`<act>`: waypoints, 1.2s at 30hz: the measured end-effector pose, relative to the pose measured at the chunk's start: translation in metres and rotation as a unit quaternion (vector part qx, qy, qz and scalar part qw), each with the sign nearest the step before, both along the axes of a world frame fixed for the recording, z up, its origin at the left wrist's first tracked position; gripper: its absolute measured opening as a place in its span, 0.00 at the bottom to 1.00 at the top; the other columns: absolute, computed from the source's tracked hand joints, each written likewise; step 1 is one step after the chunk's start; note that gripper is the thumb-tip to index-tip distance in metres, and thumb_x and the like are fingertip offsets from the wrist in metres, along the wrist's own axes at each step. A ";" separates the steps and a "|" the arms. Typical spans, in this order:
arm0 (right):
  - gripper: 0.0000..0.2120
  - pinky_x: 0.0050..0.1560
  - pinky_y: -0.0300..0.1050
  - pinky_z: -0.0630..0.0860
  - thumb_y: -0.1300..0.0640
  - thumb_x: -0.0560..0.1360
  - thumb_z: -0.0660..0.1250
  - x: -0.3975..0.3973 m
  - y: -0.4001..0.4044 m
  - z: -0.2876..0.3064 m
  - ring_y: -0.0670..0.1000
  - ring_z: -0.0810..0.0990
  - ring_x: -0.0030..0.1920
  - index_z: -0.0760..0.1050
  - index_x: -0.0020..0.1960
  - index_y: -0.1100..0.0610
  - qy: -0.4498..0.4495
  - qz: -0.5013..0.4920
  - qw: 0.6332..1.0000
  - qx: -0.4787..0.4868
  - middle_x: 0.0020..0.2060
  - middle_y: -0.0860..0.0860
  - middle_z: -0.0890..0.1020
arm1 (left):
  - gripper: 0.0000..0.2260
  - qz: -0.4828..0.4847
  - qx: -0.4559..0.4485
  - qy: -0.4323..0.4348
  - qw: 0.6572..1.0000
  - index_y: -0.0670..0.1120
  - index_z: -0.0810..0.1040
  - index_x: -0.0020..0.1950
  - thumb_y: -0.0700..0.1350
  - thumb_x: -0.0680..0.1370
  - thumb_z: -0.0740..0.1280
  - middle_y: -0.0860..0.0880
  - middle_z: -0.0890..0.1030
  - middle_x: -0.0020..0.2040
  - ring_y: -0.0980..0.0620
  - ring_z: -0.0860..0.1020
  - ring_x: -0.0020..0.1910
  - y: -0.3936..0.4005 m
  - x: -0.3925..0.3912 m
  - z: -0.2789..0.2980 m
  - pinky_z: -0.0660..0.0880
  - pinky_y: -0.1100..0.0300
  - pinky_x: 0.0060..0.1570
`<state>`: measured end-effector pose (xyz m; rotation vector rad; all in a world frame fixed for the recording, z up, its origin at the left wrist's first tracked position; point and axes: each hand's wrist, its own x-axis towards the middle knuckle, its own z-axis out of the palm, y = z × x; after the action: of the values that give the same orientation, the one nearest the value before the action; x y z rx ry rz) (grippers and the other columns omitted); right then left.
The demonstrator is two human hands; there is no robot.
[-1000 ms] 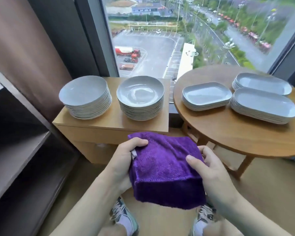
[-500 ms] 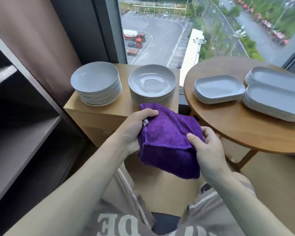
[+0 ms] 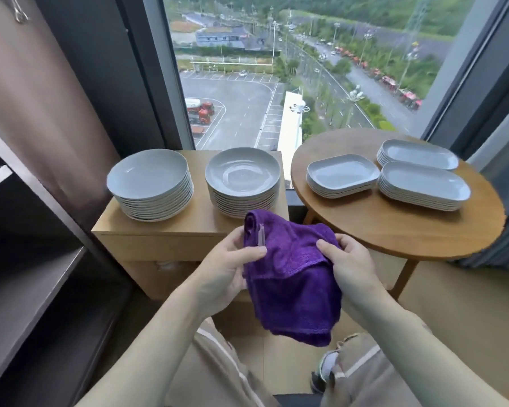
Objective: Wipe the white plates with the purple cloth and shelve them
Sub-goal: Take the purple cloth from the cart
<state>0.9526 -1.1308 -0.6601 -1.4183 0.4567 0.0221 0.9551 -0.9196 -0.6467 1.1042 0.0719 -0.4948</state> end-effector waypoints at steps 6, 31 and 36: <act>0.04 0.49 0.48 0.78 0.61 0.79 0.70 0.040 0.007 -0.029 0.50 0.85 0.46 0.80 0.51 0.53 -0.018 0.070 0.983 -0.166 0.43 0.49 0.87 | 0.27 0.041 -0.017 0.022 0.999 0.42 0.76 0.70 0.36 0.70 0.73 0.37 0.83 0.62 0.40 0.85 0.54 0.022 0.042 -0.027 0.83 0.51 0.50; 0.10 0.45 0.49 0.81 0.72 0.78 0.62 0.045 0.006 -0.018 0.60 0.83 0.44 0.79 0.56 0.66 0.057 0.131 0.981 0.132 0.44 0.63 0.84 | 0.16 -0.008 0.227 -0.160 0.961 0.46 0.84 0.58 0.34 0.74 0.66 0.48 0.87 0.54 0.51 0.84 0.50 -0.023 0.046 -0.023 0.79 0.62 0.37; 0.09 0.42 0.49 0.83 0.67 0.74 0.66 0.049 0.002 -0.008 0.60 0.84 0.39 0.81 0.52 0.66 0.083 0.123 0.963 0.224 0.45 0.64 0.84 | 0.24 0.087 0.408 -0.110 0.902 0.54 0.75 0.64 0.59 0.70 0.74 0.56 0.80 0.58 0.59 0.78 0.57 -0.001 0.057 -0.043 0.74 0.59 0.56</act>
<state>1.0019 -1.1289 -0.6677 -1.0203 0.3800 0.4231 1.0118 -0.9209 -0.6896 1.9519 0.1878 -0.1594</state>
